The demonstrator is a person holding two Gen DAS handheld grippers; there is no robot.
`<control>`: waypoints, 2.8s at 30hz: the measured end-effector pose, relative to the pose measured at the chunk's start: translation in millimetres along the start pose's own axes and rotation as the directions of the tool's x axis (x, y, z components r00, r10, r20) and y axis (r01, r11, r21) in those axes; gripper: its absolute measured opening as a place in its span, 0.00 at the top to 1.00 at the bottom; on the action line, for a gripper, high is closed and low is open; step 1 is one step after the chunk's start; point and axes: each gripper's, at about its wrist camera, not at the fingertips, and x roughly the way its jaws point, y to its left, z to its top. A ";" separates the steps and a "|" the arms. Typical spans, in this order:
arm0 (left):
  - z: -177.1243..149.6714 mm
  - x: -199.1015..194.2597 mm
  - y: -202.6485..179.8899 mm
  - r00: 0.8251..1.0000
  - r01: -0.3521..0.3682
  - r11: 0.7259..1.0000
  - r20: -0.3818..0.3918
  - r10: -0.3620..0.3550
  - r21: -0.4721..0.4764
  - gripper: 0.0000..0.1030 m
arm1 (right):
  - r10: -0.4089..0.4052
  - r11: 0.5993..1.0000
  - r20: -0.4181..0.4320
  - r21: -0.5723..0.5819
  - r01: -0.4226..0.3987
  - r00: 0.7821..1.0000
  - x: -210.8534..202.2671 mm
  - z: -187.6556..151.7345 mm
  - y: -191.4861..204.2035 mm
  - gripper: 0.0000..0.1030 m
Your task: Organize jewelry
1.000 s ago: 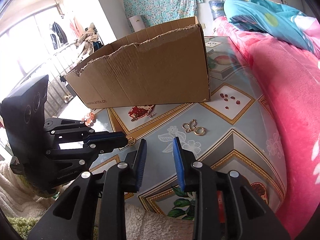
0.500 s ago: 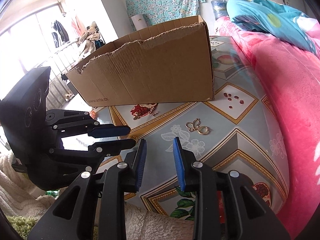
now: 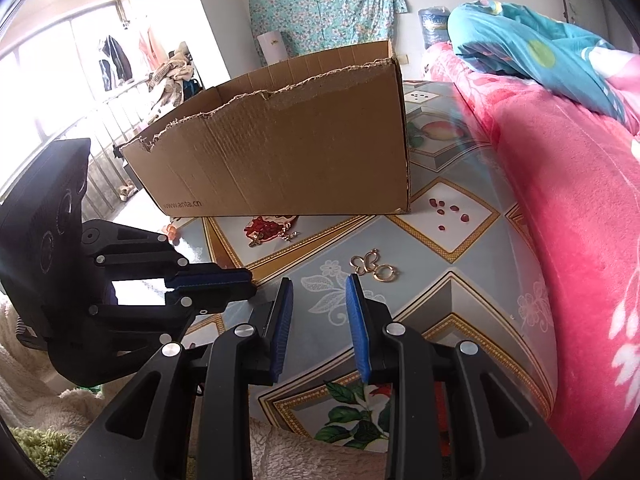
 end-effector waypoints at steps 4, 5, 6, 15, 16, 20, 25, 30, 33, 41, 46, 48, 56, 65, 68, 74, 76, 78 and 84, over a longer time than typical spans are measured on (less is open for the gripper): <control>-1.0 -0.8 2.6 1.000 -0.002 1.000 0.000 0.002 -0.029 0.95 | -0.057 0.997 -0.006 -0.047 0.056 0.998 3.6 3.8 -3.9 0.73; -1.3 -1.0 3.3 1.000 0.000 0.999 0.000 0.000 -0.038 0.95 | -0.065 0.996 -0.009 -0.057 0.064 0.998 5.1 4.6 -5.3 0.73; -1.8 -1.2 4.1 1.000 0.000 0.999 0.000 0.000 -0.046 0.95 | -0.072 0.995 -0.012 -0.065 0.071 0.997 6.4 4.8 -6.2 0.73; -3.4 -1.8 6.3 1.000 -0.005 0.995 0.001 0.005 -0.098 0.95 | -0.147 0.984 -0.045 -0.107 0.141 0.988 22.8 11.6 -13.0 0.74; -3.2 -1.7 5.9 1.000 -0.006 0.995 0.001 0.006 -0.102 0.95 | -0.146 0.984 -0.044 -0.107 0.141 0.988 23.5 12.1 -12.9 0.74; -2.6 -1.9 5.7 1.000 -0.008 0.994 0.000 0.008 -0.111 0.95 | -0.159 0.982 -0.043 -0.108 0.154 0.986 26.5 12.7 -10.9 0.80; -2.8 -1.8 5.6 1.000 -0.005 0.993 -0.001 0.005 -0.120 0.95 | -0.146 0.986 -0.053 -0.089 0.141 0.988 27.3 14.3 -11.1 0.88; -4.3 -2.5 7.4 1.000 -0.001 0.990 -0.001 0.001 -0.138 0.95 | -0.148 0.986 -0.045 -0.077 0.145 0.988 25.9 13.3 -11.7 0.88; -5.3 -5.4 8.9 1.000 0.000 0.990 0.003 0.001 -0.144 0.95 | -0.144 0.988 -0.044 -0.063 0.141 0.989 22.9 12.5 -13.1 0.88; -9.7 -13.2 13.9 1.000 -0.008 0.992 -0.003 0.007 -0.123 0.77 | -0.075 0.997 -0.034 0.001 0.075 0.997 8.5 7.0 -15.4 0.88; -8.6 -9.8 17.0 1.000 0.009 0.993 -0.014 -0.010 -0.118 0.76 | -0.045 0.999 -0.039 0.011 0.045 0.998 7.5 2.7 -11.6 0.88; -6.5 -7.4 18.4 0.999 0.044 0.990 -0.020 -0.047 -0.133 0.76 | -0.038 0.999 -0.040 0.013 0.038 0.998 8.3 2.2 -9.9 0.88; -6.6 -5.1 19.0 0.985 0.159 0.961 -0.028 -0.170 -0.227 0.76 | -0.024 1.000 -0.027 0.015 0.024 0.999 7.5 3.4 -9.1 0.88; -6.4 -9.6 19.3 0.989 0.143 0.953 -0.004 -0.149 -0.266 0.76 | -0.018 1.000 -0.016 0.021 0.018 1.000 5.6 2.5 -10.4 0.88; -3.7 -9.0 17.2 0.996 0.087 0.974 -0.011 -0.091 -0.208 0.76 | -0.015 1.000 -0.015 0.021 0.015 1.000 5.2 2.4 -10.3 0.88; -1.2 0.9 14.1 0.997 0.060 0.993 -0.041 -0.064 -0.105 0.76 | -0.008 1.000 -0.006 0.020 0.008 1.000 5.5 3.4 -10.1 0.88; -0.8 0.9 14.4 0.997 0.069 0.994 -0.041 -0.073 -0.084 0.78 | -0.007 1.000 -0.004 0.021 0.007 1.000 5.7 3.5 -10.0 0.88; -0.3 1.4 14.9 0.996 0.079 0.995 -0.039 -0.082 -0.067 0.82 | -0.004 1.000 -0.001 0.021 0.004 1.000 5.7 3.5 -10.1 0.88; 1.8 3.5 14.4 0.994 0.097 0.994 -0.040 -0.099 -0.043 0.89 | -0.002 1.000 0.001 0.021 0.002 1.000 5.9 3.6 -10.3 0.88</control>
